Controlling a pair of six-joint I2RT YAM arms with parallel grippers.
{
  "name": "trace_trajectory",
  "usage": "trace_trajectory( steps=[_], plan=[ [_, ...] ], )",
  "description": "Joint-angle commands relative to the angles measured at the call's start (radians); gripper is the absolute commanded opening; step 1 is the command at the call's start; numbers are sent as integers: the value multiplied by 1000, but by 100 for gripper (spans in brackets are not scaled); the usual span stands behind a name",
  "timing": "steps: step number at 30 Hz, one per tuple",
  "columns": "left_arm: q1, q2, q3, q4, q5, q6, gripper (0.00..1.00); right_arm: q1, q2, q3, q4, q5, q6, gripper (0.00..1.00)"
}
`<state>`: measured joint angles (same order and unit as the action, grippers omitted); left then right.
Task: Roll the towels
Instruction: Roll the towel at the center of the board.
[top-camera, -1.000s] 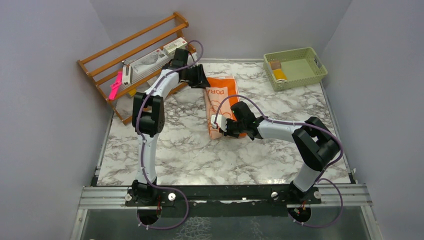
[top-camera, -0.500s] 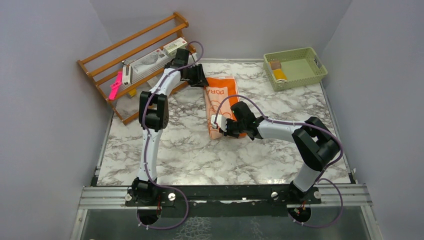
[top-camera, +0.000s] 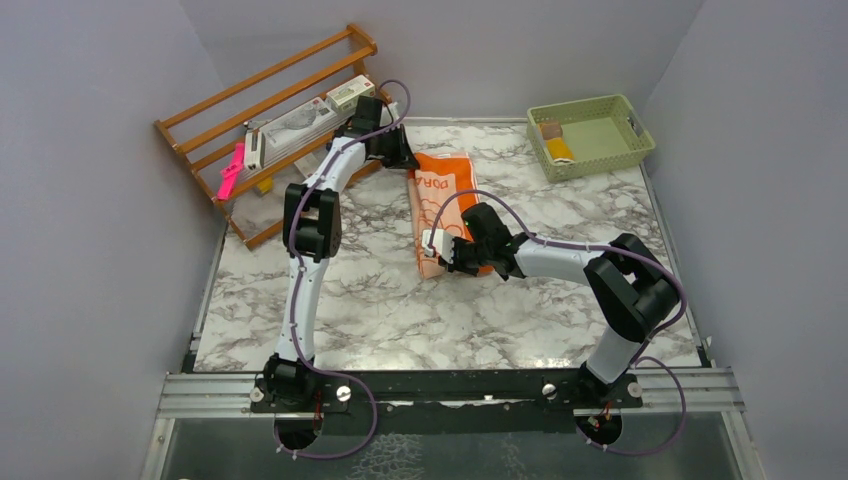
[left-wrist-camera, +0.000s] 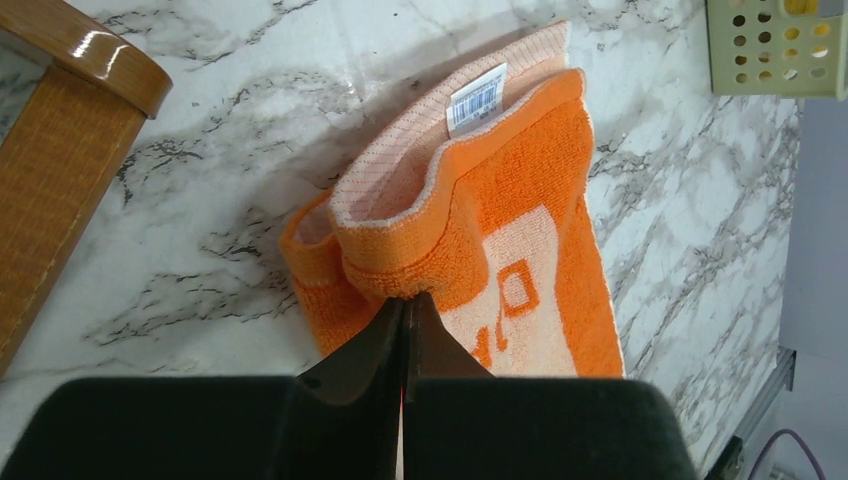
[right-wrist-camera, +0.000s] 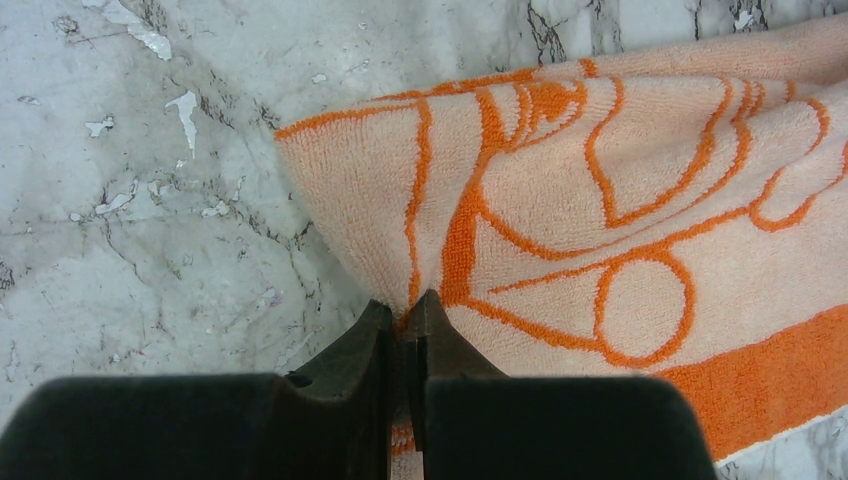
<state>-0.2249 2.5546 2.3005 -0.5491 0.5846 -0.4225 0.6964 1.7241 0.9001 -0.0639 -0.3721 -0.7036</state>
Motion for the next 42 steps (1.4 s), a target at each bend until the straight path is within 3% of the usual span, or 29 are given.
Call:
trace_trajectory(
  steps=[1,10,20,29,35,37,39,40,42],
  plan=[
    [-1,28,39,-3,38,-34,0,-7,-24,-3,-28,10,2,1],
    [58,-114,56,-18,-5,-52,0,-6,-21,-1,-33,0,3,1],
    [68,-159,144,-102,-73,-83,0,-6,-29,-9,-43,-10,-14,1],
    [81,-89,254,-104,-106,-136,0,-6,-57,-31,-62,-48,-46,1],
    [91,-77,202,-103,-105,-139,0,-7,-62,-42,-69,-55,-51,1],
    [103,-86,178,-103,-107,-133,13,-6,-56,-39,-76,-60,-54,1],
    [122,-91,169,-103,-103,-122,46,-6,-48,-33,-86,-66,-53,1],
    [133,-96,164,-104,-96,-117,58,-6,-45,-31,-90,-72,-52,1],
    [153,-120,147,-104,-68,-110,62,-6,-41,-30,-95,-78,-47,1]
  ],
)
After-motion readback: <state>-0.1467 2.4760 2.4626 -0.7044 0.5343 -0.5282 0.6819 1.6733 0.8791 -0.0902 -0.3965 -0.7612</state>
